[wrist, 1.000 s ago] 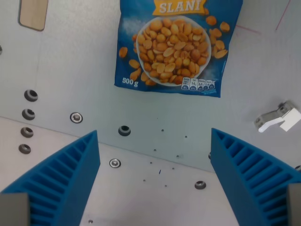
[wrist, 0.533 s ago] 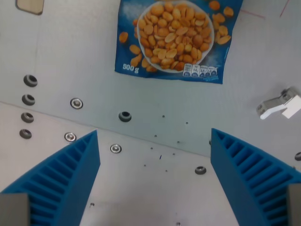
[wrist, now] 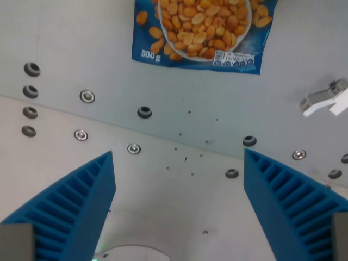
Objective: Rotate around gripper negative y
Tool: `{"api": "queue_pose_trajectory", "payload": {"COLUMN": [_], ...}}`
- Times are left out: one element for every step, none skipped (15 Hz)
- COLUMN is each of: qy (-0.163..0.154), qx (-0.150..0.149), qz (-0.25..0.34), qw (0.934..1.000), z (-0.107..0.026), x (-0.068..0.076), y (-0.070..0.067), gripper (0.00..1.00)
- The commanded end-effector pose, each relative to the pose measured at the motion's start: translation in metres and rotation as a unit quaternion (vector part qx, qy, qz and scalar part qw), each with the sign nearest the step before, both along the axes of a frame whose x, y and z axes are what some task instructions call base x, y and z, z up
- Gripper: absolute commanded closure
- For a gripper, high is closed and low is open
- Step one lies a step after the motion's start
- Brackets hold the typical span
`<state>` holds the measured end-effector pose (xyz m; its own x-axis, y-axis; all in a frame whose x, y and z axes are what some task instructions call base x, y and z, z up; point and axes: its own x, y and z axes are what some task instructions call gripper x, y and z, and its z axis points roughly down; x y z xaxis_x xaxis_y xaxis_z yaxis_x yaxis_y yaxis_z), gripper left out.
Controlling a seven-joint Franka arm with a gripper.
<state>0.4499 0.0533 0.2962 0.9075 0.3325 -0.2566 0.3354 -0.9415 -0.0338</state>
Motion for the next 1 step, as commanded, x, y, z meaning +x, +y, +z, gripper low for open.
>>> {"api": "queue_pose_trajectory", "payload": {"qy": [0.115], "qx": [-0.059], "qz": [0.000], "qw": [0.9916], "z": [0.0060], "x": [0.0077], "y": [0.0034], "gripper": [0.00]}}
